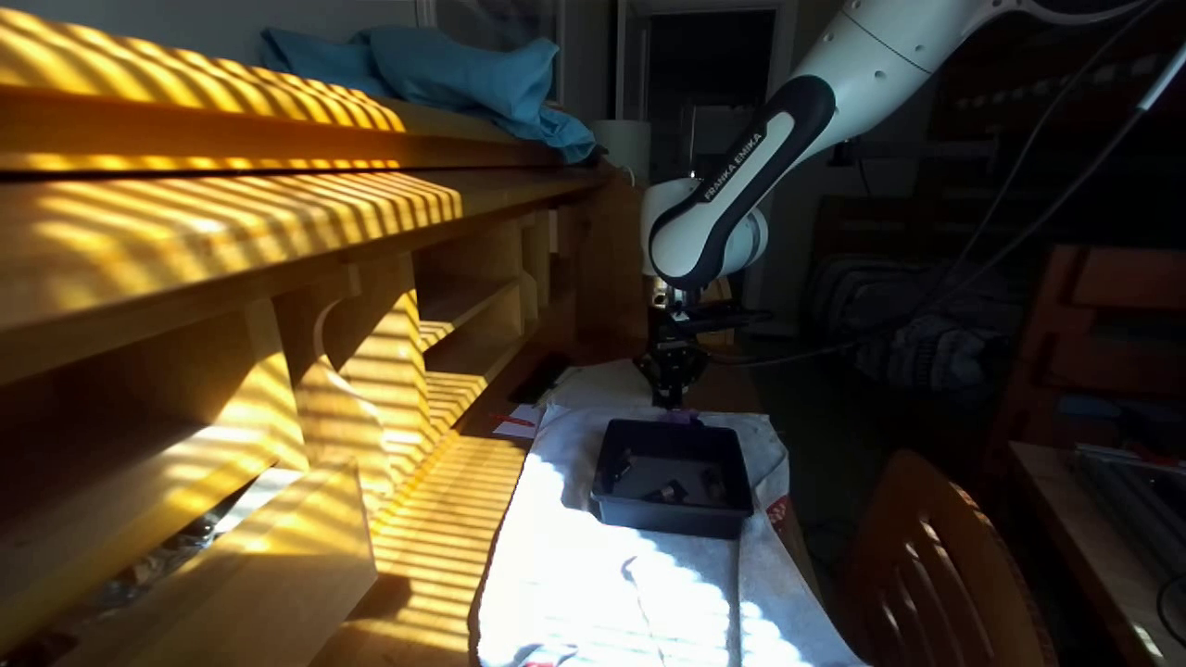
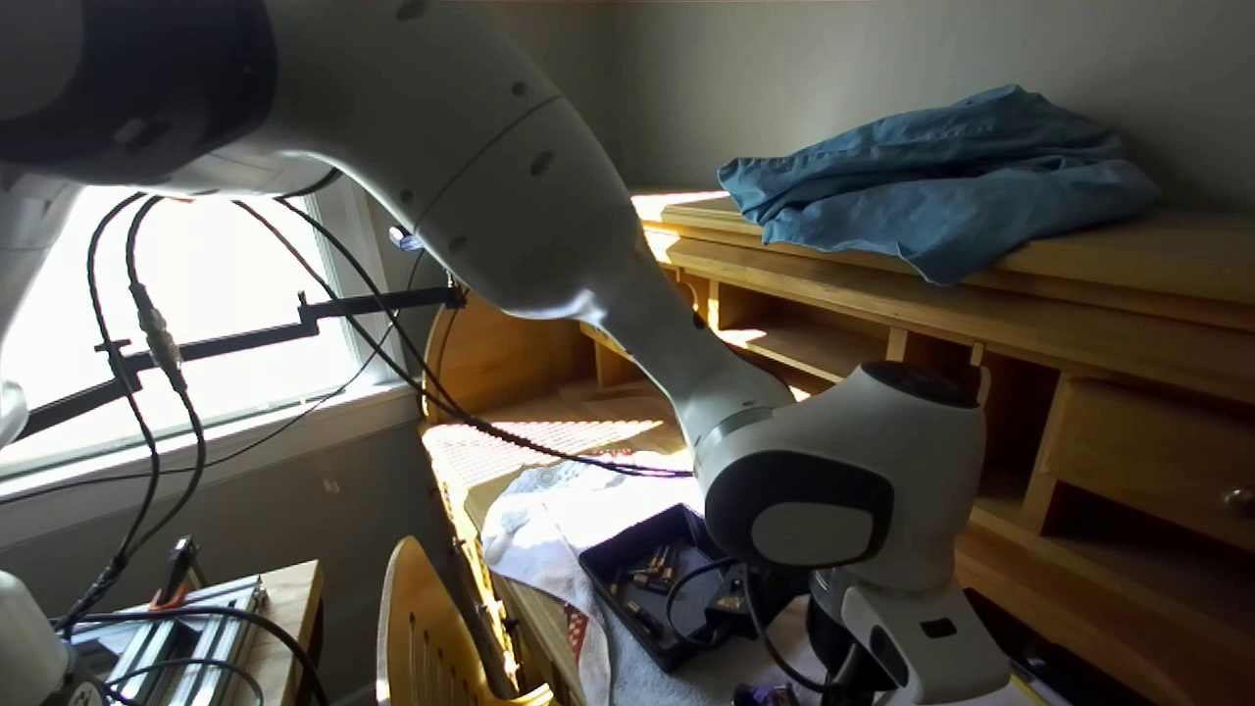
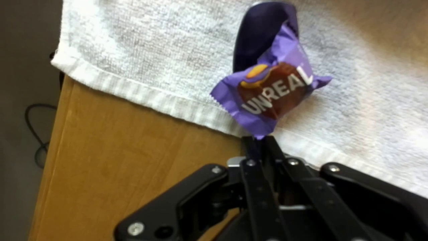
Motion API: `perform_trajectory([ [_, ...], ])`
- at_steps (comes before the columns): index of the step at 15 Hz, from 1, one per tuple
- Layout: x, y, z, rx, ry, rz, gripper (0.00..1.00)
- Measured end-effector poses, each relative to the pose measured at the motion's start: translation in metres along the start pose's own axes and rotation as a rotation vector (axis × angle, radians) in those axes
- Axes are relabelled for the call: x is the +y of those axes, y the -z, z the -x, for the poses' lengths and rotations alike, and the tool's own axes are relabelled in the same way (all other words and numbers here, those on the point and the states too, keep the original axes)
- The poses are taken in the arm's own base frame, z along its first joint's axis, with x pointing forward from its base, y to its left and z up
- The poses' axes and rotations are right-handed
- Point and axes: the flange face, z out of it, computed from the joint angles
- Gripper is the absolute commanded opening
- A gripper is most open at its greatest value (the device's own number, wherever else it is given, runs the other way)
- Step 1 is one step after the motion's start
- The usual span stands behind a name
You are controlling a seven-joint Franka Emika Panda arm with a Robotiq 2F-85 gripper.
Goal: Put the packet on the spoon and put the packet in the tray
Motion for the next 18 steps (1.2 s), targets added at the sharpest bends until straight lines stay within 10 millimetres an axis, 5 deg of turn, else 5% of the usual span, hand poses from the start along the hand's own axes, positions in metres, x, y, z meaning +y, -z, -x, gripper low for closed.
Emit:
perform_trajectory([
  [18, -0.001, 0.017, -0.003, 0.016, -0.011, -0.02, 0.03],
])
